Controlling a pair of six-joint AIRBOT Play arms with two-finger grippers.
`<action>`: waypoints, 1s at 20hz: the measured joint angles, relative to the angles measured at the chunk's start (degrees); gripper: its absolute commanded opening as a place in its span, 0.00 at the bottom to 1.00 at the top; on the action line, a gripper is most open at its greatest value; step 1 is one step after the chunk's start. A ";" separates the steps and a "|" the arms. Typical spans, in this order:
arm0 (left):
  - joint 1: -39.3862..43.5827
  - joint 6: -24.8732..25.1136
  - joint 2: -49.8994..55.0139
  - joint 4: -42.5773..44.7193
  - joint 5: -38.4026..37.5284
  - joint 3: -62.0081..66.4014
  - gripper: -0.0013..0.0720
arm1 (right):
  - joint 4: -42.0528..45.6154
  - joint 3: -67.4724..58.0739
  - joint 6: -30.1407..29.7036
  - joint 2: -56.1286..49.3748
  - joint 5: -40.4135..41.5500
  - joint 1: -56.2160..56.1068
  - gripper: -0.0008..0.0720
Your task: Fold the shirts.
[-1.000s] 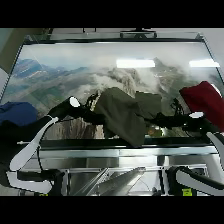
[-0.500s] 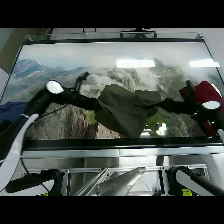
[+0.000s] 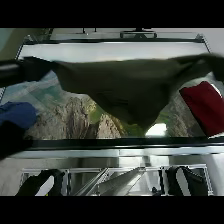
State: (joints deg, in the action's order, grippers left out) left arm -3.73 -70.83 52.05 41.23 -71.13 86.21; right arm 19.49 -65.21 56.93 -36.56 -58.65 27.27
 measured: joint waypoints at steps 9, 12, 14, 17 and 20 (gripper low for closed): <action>-4.02 4.87 3.19 -0.70 1.53 0.13 0.05 | -2.97 -4.09 -3.21 -3.91 1.97 -6.69 0.03; -0.85 8.57 13.81 -0.79 5.03 -1.11 0.05 | -2.38 -4.20 -5.01 -17.42 3.78 -14.51 0.03; 0.70 10.32 23.23 -0.61 7.39 0.59 0.05 | -1.99 -4.24 -5.64 -27.89 6.78 -18.58 0.03; 1.38 11.37 38.82 -0.72 9.51 8.41 0.05 | -2.97 -4.26 -7.96 -41.46 14.32 -21.42 0.03; 0.90 10.29 50.82 -0.81 9.90 19.26 0.79 | -5.62 -4.39 -10.29 -48.09 22.60 -21.24 0.76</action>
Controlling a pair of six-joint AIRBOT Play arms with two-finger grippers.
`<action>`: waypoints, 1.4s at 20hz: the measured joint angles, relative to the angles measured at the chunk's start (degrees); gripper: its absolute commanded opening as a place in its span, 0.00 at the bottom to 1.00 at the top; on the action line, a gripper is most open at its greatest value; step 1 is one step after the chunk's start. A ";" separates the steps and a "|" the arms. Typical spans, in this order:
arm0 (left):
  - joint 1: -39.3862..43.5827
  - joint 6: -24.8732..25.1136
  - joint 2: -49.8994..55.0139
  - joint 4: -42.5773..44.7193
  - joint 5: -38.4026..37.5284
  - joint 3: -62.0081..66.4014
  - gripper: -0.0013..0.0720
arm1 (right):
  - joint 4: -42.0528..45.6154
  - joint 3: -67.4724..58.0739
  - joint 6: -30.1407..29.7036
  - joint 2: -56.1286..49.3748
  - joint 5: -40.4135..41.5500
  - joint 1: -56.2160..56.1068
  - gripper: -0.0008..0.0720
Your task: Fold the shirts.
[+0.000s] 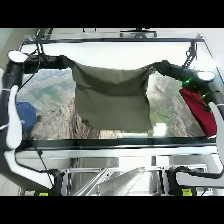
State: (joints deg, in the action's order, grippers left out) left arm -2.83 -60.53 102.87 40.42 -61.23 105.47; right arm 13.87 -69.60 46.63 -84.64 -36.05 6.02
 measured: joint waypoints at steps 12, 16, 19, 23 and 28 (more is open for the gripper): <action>2.73 -9.42 -3.61 0.04 -20.26 -14.60 0.98 | 11.67 -1.20 1.66 -7.74 -7.96 12.52 0.81; 12.31 -9.29 -8.85 0.02 -12.48 -34.86 0.98 | 13.35 -2.58 2.84 -13.11 -9.66 10.01 0.81; 17.68 -9.09 -9.16 -0.57 -6.14 -42.27 0.98 | 12.87 -5.16 2.89 -17.38 -10.21 6.03 0.80; 20.83 -8.92 -7.72 -3.45 -2.32 -45.48 0.96 | 12.02 -10.71 5.46 -22.64 -10.54 1.33 0.60; 20.20 -8.92 -7.13 -3.93 -6.34 -46.45 0.96 | 11.63 -16.70 8.28 -26.91 -10.40 -1.03 0.60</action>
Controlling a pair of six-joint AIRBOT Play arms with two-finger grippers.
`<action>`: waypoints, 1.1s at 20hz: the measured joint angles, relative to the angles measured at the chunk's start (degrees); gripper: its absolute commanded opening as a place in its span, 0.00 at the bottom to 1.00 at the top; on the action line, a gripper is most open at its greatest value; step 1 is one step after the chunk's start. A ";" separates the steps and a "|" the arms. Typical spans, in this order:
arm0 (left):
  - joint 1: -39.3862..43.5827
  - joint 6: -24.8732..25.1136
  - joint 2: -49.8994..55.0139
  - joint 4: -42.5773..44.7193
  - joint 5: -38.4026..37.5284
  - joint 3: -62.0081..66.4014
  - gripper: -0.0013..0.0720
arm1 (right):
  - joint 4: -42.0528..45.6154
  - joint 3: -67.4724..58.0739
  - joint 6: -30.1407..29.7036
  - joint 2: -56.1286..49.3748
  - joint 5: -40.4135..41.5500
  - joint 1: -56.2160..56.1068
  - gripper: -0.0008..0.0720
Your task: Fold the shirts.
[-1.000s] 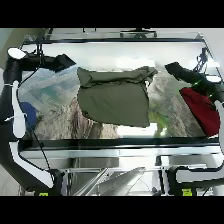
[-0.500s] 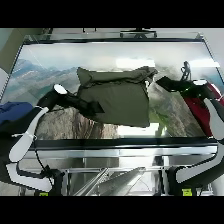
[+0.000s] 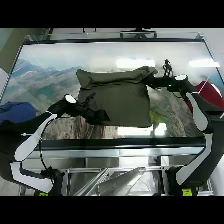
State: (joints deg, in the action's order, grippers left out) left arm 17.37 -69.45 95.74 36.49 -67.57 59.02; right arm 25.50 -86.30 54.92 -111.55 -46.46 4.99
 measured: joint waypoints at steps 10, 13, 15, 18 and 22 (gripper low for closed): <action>-6.01 -3.30 -6.51 8.09 -8.74 -0.28 0.96 | -0.02 -2.23 2.54 -1.62 3.65 0.61 0.60; -8.44 -5.70 -8.76 13.29 -5.79 -0.35 0.96 | -0.04 -2.27 3.45 -1.64 4.83 0.63 0.49; -9.55 -6.69 -9.25 15.37 -3.08 -0.35 0.96 | -0.13 -2.27 3.61 -1.66 5.38 0.63 0.49; -10.19 -7.58 -8.20 16.90 -0.85 -0.35 0.96 | -0.50 -2.32 3.85 -1.90 5.84 0.63 0.48; -9.64 -7.69 -5.49 17.00 0.90 -0.24 0.64 | -2.51 -2.58 3.85 -2.45 6.08 0.63 0.14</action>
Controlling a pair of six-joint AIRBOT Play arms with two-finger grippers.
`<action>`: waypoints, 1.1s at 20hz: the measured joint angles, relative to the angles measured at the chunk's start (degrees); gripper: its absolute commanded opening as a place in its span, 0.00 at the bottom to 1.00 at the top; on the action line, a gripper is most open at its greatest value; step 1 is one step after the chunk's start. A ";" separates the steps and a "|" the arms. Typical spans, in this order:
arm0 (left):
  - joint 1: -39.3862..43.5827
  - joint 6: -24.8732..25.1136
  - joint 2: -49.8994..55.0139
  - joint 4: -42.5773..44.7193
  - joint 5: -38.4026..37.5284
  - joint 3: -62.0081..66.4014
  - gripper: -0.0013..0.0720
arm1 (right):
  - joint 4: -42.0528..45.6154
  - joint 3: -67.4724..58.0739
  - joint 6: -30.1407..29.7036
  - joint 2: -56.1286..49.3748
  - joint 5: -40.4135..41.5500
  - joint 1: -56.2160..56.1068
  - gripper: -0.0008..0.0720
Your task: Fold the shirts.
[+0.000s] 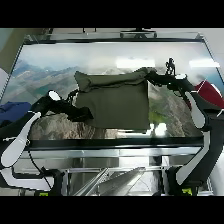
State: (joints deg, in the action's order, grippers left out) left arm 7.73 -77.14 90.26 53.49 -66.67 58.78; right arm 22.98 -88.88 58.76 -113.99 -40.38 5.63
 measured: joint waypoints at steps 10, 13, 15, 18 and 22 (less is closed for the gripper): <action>-3.04 1.18 2.86 5.55 -1.31 8.92 0.05 | 3.10 0.15 3.08 3.41 -7.82 5.31 0.03; -7.32 0.79 4.15 7.93 -2.54 19.34 0.06 | 14.29 3.02 8.70 7.82 -17.09 8.72 0.03; -9.16 0.76 6.62 8.52 -3.37 27.39 0.06 | 19.08 8.98 11.19 11.93 -22.67 9.33 0.03; -9.97 1.22 11.89 9.31 -4.42 39.08 0.06 | 21.64 23.08 13.22 20.37 -26.86 6.12 0.03; -9.90 2.12 18.05 9.33 -5.88 51.12 0.22 | 21.64 41.44 15.21 33.07 -25.24 -3.72 0.03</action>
State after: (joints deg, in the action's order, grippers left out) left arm -2.17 -75.02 108.31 62.83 -72.55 109.91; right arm 44.62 -47.44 73.97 -80.93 -65.63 1.91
